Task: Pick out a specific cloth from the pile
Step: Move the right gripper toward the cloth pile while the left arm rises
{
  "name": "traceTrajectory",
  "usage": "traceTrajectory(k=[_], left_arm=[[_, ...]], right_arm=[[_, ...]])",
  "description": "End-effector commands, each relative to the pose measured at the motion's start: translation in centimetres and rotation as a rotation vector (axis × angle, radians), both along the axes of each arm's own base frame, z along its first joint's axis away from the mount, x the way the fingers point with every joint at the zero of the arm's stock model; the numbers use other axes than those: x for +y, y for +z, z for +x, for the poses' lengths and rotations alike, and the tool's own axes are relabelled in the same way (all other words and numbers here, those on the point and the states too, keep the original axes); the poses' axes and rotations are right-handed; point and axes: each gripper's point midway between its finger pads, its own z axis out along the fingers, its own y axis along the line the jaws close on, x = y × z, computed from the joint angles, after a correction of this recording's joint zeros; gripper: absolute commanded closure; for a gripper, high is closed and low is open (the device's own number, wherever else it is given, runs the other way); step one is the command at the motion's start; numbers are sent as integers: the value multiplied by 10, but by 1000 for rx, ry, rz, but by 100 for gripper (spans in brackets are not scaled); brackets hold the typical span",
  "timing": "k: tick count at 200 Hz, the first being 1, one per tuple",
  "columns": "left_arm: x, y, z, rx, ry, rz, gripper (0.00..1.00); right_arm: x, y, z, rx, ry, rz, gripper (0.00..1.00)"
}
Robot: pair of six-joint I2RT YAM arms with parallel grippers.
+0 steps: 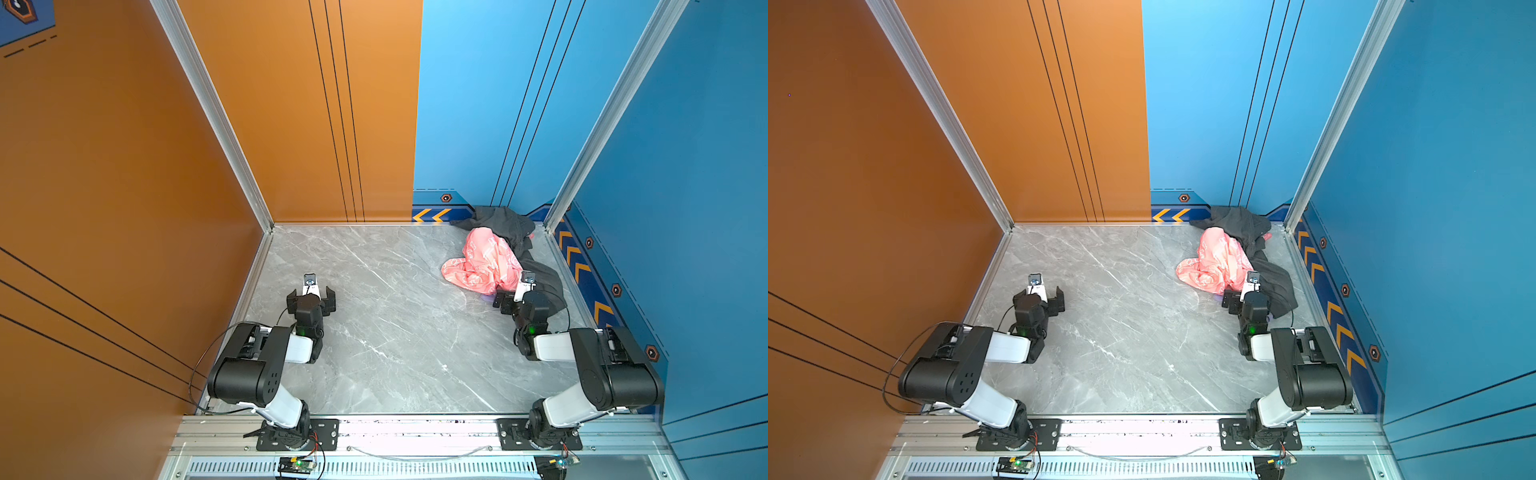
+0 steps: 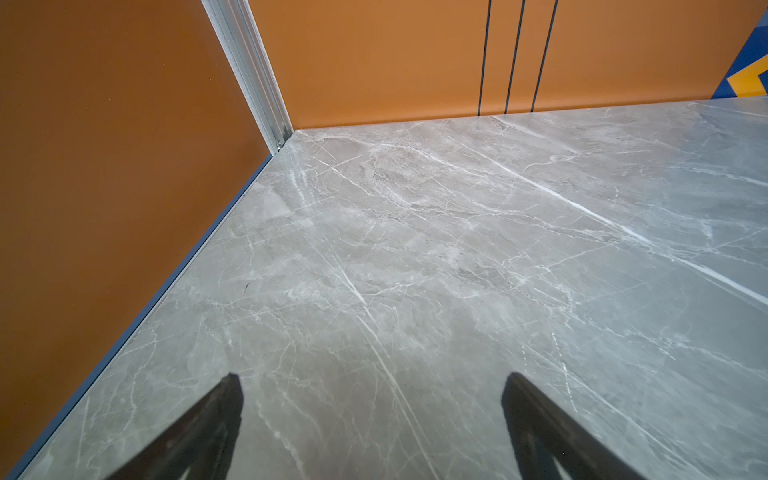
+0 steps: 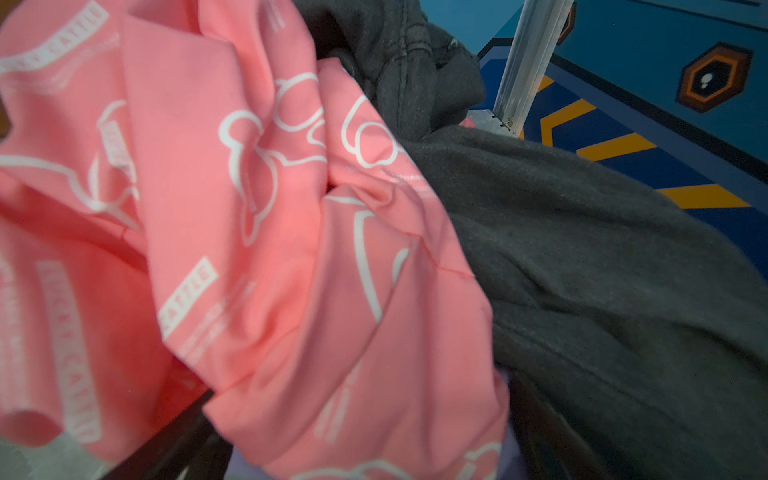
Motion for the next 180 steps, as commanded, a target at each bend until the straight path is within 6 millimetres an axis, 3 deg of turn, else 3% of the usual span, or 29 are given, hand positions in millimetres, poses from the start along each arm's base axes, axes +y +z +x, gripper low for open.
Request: traceTrajectory(k=[1,65,89,137,159,180], left_arm=[[3,3,5,-10,7,-29,2],[7,3,5,-10,13,-46,2],[11,6,3,-22,19,-69,2],[11,55,-21,-70,38,-71,2],[-3,77,-34,-35,-21,-118,2],[-28,98,-48,-27,-166,-155,2]], right_arm=[[-2,6,5,-14,-13,2,0],[-2,5,5,-14,-12,6,0],[-2,19,1,-23,-21,-7,0],[-3,67,-25,-20,-53,52,0],[1,83,-40,-1,-44,108,0],[-4,94,-56,18,-97,193,4]])
